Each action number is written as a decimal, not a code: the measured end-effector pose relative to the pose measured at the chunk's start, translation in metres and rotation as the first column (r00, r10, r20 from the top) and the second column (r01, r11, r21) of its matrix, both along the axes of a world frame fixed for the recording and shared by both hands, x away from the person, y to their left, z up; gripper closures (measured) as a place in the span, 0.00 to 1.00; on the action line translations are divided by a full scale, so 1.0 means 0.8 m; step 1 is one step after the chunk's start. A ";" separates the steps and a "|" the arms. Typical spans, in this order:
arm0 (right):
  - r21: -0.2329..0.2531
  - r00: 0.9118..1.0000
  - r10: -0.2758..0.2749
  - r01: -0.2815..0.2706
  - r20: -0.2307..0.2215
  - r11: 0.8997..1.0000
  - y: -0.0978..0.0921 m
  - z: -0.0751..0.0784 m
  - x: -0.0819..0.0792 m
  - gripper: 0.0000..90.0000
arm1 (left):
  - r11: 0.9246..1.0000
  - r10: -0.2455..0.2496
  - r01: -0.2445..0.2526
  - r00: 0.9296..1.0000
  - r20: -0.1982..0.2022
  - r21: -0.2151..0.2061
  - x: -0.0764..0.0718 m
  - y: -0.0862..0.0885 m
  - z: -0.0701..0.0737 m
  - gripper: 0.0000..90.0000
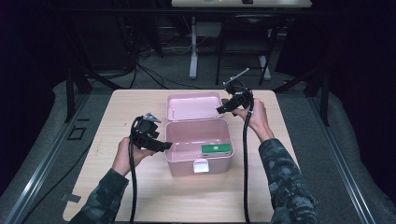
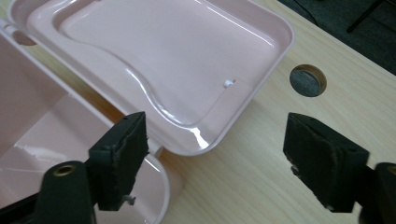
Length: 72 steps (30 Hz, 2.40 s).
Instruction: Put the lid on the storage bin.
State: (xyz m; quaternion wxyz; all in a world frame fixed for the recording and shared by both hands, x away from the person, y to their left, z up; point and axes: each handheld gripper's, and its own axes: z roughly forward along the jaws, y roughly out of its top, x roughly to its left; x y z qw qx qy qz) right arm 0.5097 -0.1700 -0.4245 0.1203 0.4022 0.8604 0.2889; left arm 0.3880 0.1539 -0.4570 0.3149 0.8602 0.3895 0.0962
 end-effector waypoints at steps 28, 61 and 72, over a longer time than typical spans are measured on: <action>0.041 0.987 -0.157 0.156 0.028 0.987 0.010 -0.040 0.054 0.75 | 0.999 -0.050 0.050 0.999 -0.015 0.002 0.009 -0.008 -0.005 0.60; 0.037 0.958 -0.288 0.288 0.005 0.957 0.018 -0.066 0.076 0.85 | 0.999 -0.050 0.050 0.999 -0.004 0.011 0.011 -0.008 -0.005 0.62; 0.089 0.952 -0.296 0.290 0.072 0.953 0.016 -0.050 0.066 1.00 | 0.999 -0.038 0.038 0.999 0.004 0.013 0.010 -0.009 -0.005 0.63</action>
